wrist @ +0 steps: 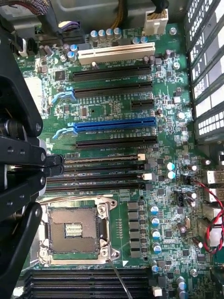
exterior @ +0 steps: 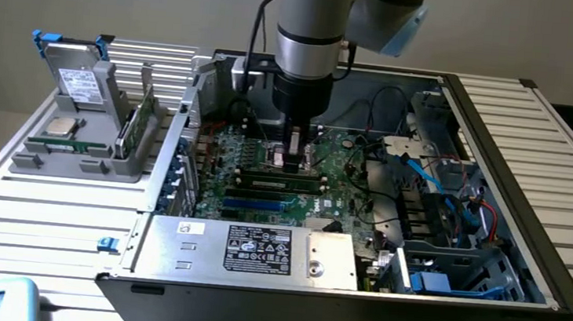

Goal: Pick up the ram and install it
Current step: 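Press down the ram until it locks into place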

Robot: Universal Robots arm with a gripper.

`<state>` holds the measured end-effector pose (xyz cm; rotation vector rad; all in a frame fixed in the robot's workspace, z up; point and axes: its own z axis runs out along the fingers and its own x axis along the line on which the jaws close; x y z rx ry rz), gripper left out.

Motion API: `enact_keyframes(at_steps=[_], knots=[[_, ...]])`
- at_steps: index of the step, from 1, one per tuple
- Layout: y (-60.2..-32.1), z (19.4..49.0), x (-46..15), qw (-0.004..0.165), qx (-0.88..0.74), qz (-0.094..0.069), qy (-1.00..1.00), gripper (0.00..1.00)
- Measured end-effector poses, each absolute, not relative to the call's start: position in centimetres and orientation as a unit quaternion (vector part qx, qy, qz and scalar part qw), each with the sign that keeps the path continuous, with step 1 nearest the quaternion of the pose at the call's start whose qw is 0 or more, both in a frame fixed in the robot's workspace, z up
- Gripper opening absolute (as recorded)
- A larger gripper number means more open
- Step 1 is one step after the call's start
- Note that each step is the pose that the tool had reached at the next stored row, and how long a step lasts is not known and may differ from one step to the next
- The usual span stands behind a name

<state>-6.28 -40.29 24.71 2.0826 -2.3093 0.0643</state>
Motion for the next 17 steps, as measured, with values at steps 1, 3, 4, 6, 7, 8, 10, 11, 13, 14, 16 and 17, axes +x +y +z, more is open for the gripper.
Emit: enact_keyframes(at_steps=[1,3,4,6,7,8,10,11,13,14,16,17], knots=[[-40.29,24.71,-6.28,0.016,0.663,0.021,-0.748,0.11],[-40.29,24.71,-6.28,0.016,0.651,0.020,-0.759,0.11],[-40.29,24.70,-6.28,0.016,0.645,0.020,-0.764,0.11],[-40.29,24.69,-6.28,0.017,0.633,0.020,-0.774,0.11],[-40.29,24.70,-6.28,0.017,0.628,0.020,-0.778,0.11],[-40.29,24.69,-6.28,0.017,0.623,0.020,-0.782,0.11],[-40.29,24.69,-6.28,0.017,0.611,0.019,-0.791,0.11],[-40.29,24.69,-6.28,0.017,0.604,0.019,-0.796,0.11],[-40.29,24.69,-6.28,0.018,0.592,0.019,-0.806,0.11],[-40.29,24.69,-6.28,0.018,0.586,0.019,-0.810,0.11],[-40.29,24.69,-6.28,0.018,0.573,0.019,-0.819,0.11],[-40.29,24.69,-6.28,0.018,0.567,0.018,-0.823,0.11]])
